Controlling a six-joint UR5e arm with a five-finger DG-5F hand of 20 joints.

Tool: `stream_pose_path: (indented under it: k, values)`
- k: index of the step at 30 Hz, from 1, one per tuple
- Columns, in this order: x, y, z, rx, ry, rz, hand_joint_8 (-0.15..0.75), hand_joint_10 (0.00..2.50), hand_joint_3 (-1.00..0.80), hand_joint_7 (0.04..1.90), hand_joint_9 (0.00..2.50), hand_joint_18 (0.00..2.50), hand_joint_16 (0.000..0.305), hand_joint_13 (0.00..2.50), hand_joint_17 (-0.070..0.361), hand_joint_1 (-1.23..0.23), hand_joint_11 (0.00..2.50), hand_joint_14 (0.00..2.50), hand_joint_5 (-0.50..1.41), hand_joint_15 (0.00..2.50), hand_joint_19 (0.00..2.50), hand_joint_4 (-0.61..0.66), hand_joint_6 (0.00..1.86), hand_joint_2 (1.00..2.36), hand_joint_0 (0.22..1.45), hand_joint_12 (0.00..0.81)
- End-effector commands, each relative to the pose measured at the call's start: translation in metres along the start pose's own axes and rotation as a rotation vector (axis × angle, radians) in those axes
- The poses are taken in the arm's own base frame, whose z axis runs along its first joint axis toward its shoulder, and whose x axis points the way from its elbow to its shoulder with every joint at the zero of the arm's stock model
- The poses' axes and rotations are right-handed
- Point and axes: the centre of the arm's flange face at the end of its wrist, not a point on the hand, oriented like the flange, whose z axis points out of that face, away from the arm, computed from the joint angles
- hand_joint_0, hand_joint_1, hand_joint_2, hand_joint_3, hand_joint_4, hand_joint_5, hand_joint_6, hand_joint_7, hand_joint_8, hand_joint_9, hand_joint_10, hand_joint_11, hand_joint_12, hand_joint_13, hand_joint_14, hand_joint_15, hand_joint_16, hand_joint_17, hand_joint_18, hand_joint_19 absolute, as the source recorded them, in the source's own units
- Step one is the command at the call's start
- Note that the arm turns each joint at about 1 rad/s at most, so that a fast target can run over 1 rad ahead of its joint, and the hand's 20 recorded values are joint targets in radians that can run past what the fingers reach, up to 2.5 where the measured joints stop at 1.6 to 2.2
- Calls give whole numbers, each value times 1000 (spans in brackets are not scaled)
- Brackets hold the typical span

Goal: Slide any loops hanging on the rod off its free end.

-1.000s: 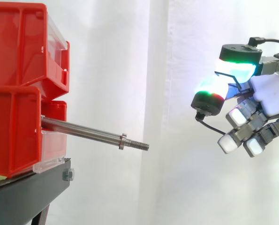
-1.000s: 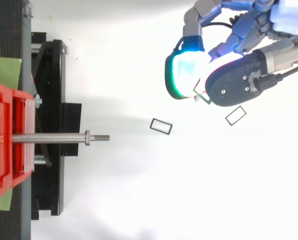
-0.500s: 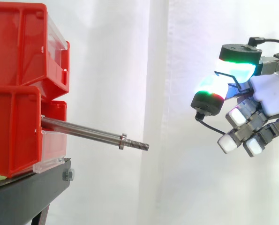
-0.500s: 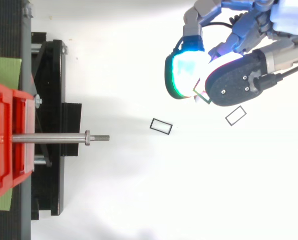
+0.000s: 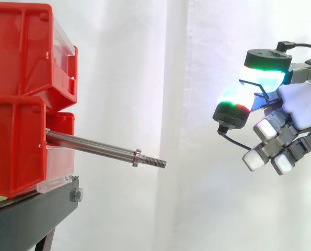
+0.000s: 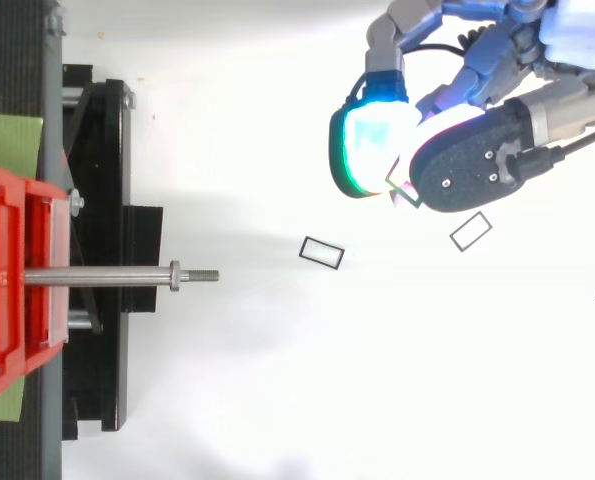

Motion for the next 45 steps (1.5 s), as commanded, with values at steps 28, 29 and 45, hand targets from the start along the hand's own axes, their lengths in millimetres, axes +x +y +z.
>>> stream_pose_path:
  k: [28,29,45]
  values:
    - [1,0,0,0,1,-2,292,8,-89,1092,1147,813,63,762,142,-784,253,5,-63,161,321,-188,867,1465,484,416]
    - [1,0,0,0,1,0,289,11,-93,1092,1147,811,63,761,141,-785,256,5,-63,164,327,-186,867,1465,484,414]
    - [1,0,0,0,1,0,287,8,-90,1088,1147,813,63,763,141,-785,257,5,-64,164,325,-190,867,1456,486,413]
